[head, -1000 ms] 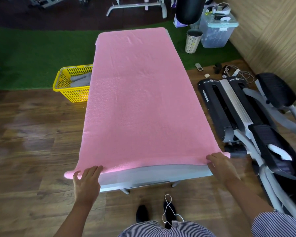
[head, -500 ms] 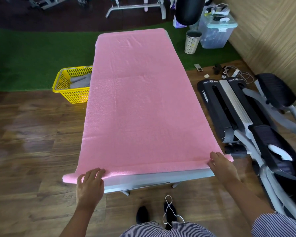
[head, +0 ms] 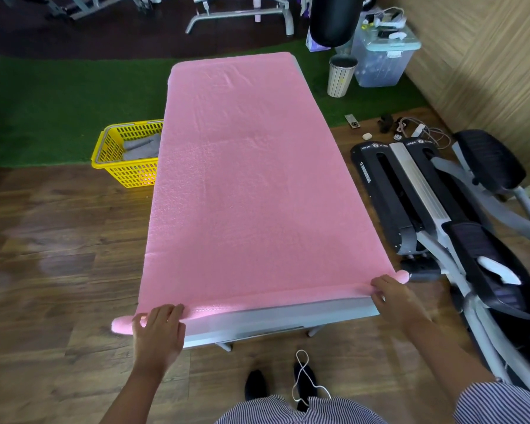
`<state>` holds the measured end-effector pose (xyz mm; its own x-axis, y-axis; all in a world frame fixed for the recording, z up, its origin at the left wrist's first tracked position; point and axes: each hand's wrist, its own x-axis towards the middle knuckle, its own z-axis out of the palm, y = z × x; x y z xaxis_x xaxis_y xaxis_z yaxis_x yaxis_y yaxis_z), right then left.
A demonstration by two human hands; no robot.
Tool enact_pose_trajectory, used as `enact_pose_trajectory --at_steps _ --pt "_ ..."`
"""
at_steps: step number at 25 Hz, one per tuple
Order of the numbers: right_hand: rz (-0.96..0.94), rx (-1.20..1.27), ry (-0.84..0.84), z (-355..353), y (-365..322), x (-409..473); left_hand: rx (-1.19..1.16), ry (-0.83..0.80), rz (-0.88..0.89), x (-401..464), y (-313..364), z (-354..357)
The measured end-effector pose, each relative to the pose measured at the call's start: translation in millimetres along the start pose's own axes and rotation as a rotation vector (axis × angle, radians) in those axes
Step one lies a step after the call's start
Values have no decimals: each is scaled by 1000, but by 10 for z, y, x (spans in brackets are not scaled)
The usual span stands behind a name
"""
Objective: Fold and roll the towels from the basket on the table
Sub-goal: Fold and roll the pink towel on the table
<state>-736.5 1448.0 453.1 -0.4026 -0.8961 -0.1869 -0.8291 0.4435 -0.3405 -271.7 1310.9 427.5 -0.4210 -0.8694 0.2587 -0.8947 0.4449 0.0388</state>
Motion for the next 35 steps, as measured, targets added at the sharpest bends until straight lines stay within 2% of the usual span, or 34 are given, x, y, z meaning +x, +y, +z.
enact_pose_trajectory --at_steps 5,10,13,16,19,22,25,28,31,35 --pt "-68 -217 63 -52 -77 133 -72 -67 -35 130 23 -22" --pt "-58 -179 21 56 -2 185 -123 -14 -80 153 44 -31" --pt "-54 -113 79 51 -4 145 -118 -11 -67 158 24 -11" --pt "-127 -195 92 -11 -3 132 -137 -10 -13 183 36 -16" --pt "-104 -227 63 -14 51 164 -178 -45 19 205 -11 -12" --pt "-45 -225 110 -2 56 214 -182 -28 -34 235 -48 16" --pt "-146 -207 200 42 73 192 -159 22 -75 223 -62 38" --pt "-174 -160 181 -7 38 152 -191 58 0 198 -116 67" --pt "-170 -166 131 -46 -15 150 -190 26 32 248 -145 42" --pt "-36 -137 22 -72 -28 190 -186 -49 -3 286 -125 -18"
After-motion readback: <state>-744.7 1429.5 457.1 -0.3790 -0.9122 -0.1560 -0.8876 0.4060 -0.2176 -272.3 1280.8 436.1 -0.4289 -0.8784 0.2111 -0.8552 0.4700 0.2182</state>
